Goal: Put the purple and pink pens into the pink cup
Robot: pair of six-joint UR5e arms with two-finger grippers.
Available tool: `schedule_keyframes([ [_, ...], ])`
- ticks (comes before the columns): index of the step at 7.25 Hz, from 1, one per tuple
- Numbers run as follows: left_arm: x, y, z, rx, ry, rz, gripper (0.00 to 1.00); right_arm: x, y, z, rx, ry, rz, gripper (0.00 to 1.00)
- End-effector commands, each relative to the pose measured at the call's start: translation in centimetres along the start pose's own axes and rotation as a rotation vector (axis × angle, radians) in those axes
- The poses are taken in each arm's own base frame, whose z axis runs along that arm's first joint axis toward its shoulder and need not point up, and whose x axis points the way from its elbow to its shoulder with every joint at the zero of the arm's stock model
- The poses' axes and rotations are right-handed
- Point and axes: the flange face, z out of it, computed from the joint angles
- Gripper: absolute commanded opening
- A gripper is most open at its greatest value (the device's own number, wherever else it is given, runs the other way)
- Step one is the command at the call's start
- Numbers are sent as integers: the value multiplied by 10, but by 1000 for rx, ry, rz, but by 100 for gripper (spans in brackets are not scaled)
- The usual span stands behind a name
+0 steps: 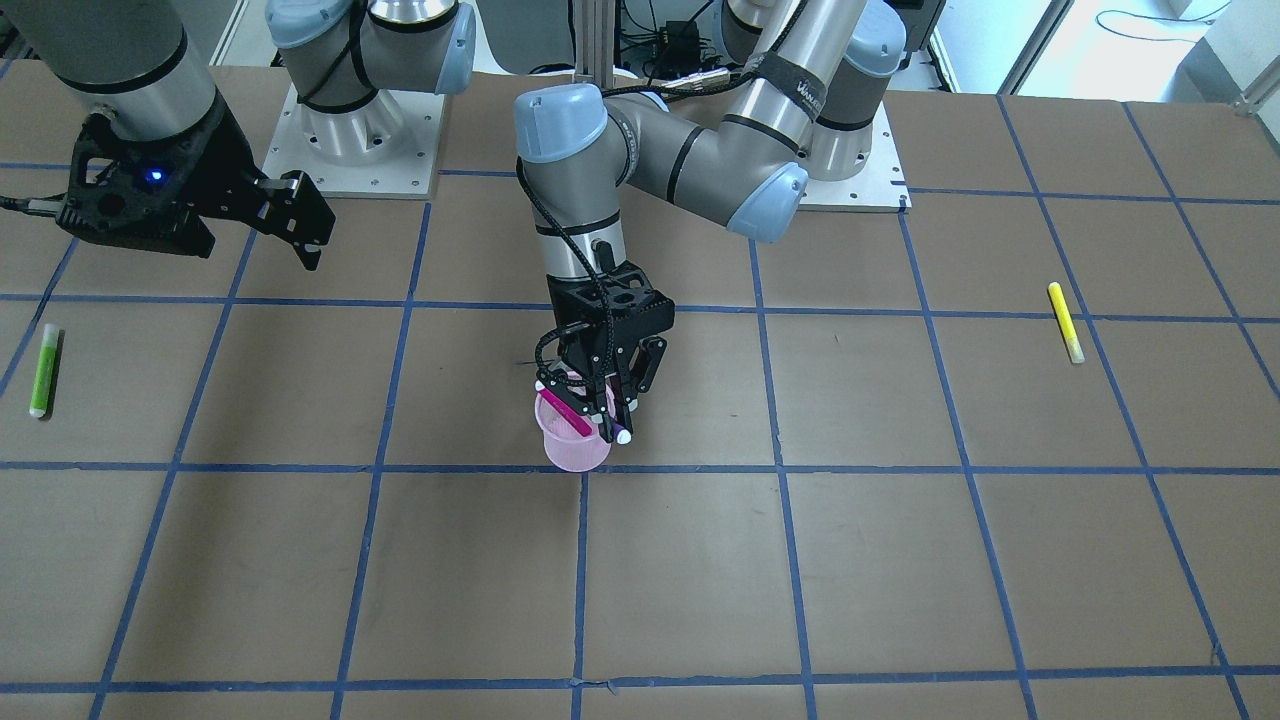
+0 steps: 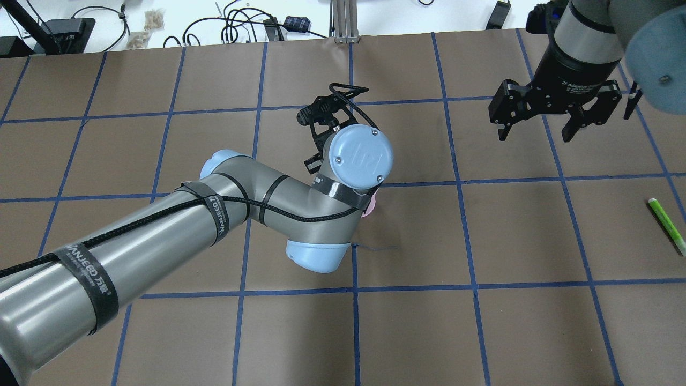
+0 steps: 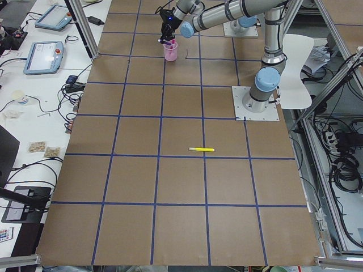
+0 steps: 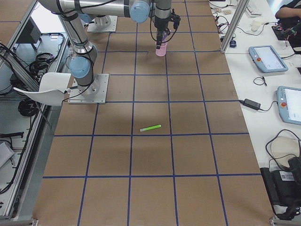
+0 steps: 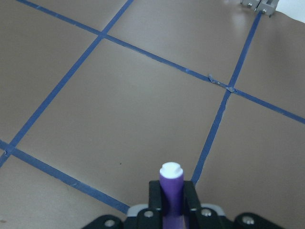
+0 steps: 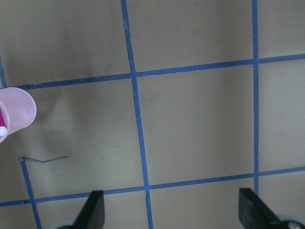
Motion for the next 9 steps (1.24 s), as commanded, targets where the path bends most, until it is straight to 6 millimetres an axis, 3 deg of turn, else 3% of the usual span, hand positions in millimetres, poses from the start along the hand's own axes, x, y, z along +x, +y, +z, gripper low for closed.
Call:
schedule_keyframes([
  [1,0,1,2,0,-3,4,44,-1,5,0,-12,-6,9,100],
  [2,0,0,1,4,-5,2,74,-1,8,0,-16,-6,12,100],
  [3,0,0,0,5,-4,0,83,-1,8,-1,-14,5,12,100],
  [7,0,0,1,3,-6,1,84,-10,16,10,-33,7,9,100],
  [8,0,-4,-5,13,5,1,89,-12,10,2,27,-10,7,100],
  [9,-4,-24,-11,4,23,-11,99,-19,11,1,46,-12,-8,100],
])
